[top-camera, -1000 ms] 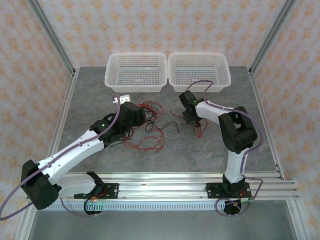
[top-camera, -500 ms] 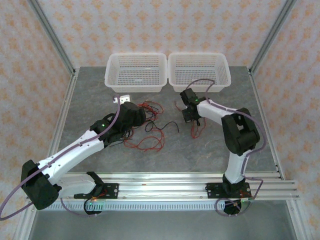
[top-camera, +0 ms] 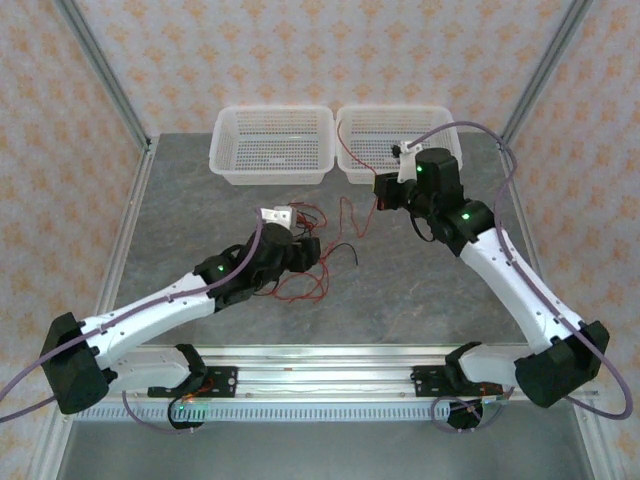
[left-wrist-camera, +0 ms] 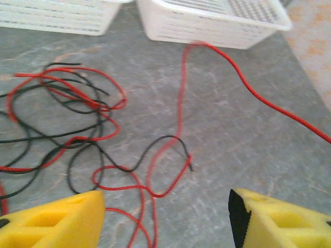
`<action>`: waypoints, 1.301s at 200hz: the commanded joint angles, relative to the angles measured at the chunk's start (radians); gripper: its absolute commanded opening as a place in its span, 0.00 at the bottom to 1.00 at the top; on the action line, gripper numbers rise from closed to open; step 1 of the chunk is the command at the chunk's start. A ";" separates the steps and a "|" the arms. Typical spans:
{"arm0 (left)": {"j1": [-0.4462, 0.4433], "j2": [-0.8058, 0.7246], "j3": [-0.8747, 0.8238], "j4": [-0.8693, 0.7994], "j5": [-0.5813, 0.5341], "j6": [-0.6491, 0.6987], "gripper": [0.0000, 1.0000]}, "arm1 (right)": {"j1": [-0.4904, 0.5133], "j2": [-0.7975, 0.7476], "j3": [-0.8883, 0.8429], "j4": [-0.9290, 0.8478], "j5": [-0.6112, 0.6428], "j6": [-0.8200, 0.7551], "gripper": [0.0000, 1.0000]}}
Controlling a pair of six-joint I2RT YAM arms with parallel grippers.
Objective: Untangle the cables
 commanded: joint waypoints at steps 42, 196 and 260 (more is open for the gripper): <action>-0.042 0.063 -0.016 0.122 -0.060 0.081 0.65 | -0.005 -0.009 0.101 0.011 -0.112 0.050 0.00; -0.058 -0.165 -0.162 0.136 -0.148 0.022 0.67 | -0.182 0.641 0.975 0.126 0.315 -0.023 0.00; -0.043 -0.244 -0.186 0.137 -0.166 0.010 0.74 | -0.238 1.047 1.270 0.165 0.405 -0.114 0.00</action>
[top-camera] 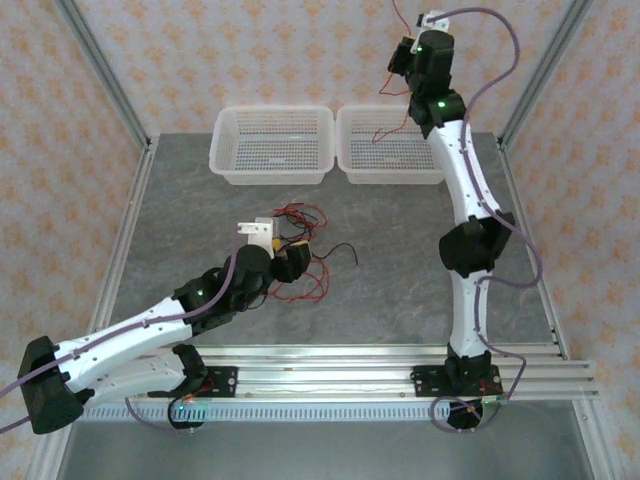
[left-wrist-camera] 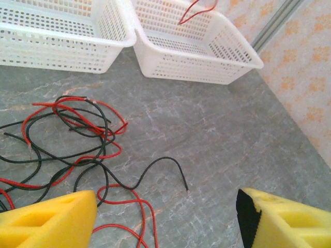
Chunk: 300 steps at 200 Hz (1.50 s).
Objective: Untangle the cables
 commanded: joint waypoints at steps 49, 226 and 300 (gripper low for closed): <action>0.033 -0.035 0.008 -0.023 -0.029 -0.021 0.74 | -0.039 0.175 -0.116 0.031 0.110 -0.119 0.00; 0.065 -0.029 0.006 -0.050 -0.034 -0.027 0.74 | -0.071 0.380 -0.102 -0.385 0.249 -0.321 0.01; 0.073 -0.012 0.028 -0.093 -0.040 -0.075 0.77 | -0.071 0.300 -0.063 -0.371 0.178 -0.239 0.49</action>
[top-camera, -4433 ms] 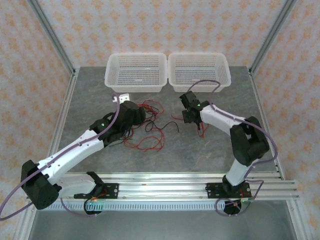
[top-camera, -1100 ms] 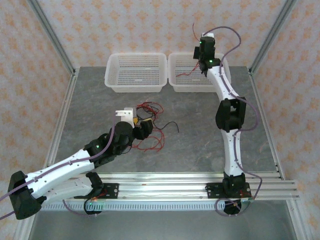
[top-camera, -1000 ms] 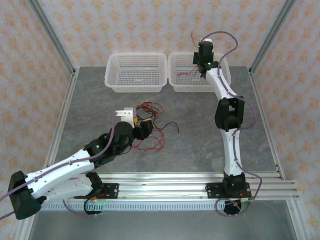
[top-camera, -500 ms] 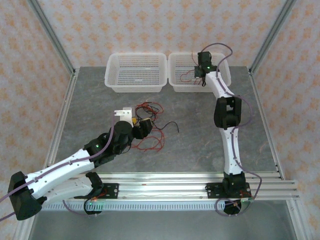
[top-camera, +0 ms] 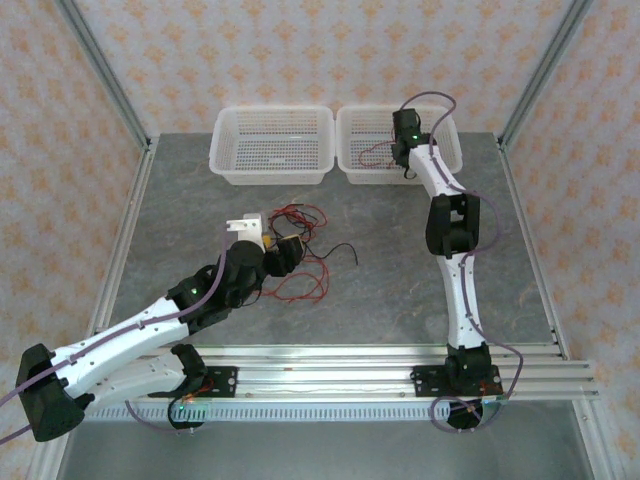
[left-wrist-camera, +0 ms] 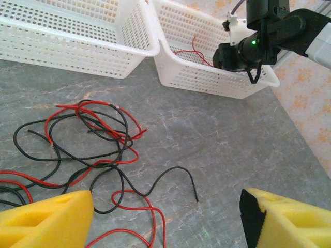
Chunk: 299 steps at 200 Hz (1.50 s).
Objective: Untangle the cables
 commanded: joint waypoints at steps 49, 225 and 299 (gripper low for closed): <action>0.042 0.026 0.042 -0.128 -0.025 -0.073 0.78 | 0.000 -0.206 0.041 -0.047 -0.097 0.136 0.55; 0.235 0.415 0.165 -0.179 0.123 -0.078 0.68 | 0.114 -1.354 -1.340 0.298 -0.414 0.394 0.52; 0.260 0.646 0.335 -0.035 0.208 0.013 0.64 | 0.128 -1.405 -1.528 0.378 -0.478 0.462 0.46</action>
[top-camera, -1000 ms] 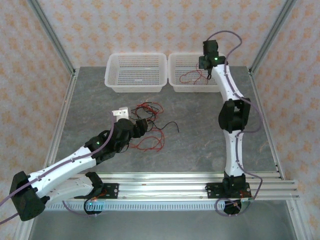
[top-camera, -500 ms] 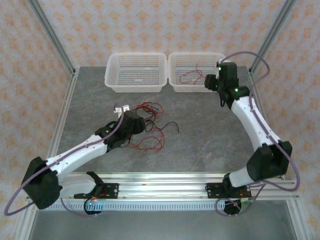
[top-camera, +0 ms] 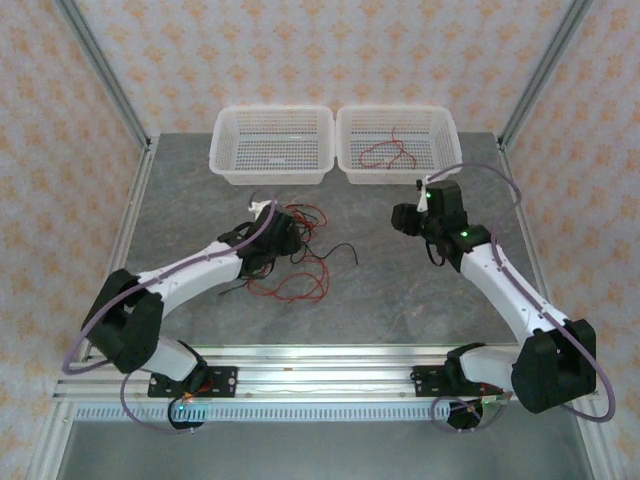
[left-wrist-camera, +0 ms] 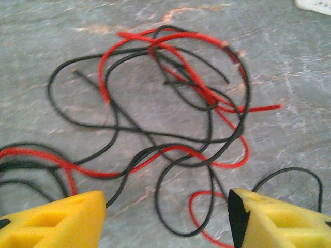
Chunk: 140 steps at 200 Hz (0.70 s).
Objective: Untangle the cables
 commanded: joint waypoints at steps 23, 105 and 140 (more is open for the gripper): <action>0.006 0.168 0.197 0.085 0.035 0.094 0.63 | 0.004 -0.019 -0.025 0.055 -0.005 0.047 0.46; 0.007 0.441 0.422 -0.079 -0.083 0.076 0.56 | 0.004 -0.064 -0.019 0.032 0.017 0.048 0.46; 0.007 0.449 0.415 -0.067 -0.074 0.073 0.44 | 0.004 -0.070 -0.019 0.029 0.019 0.046 0.45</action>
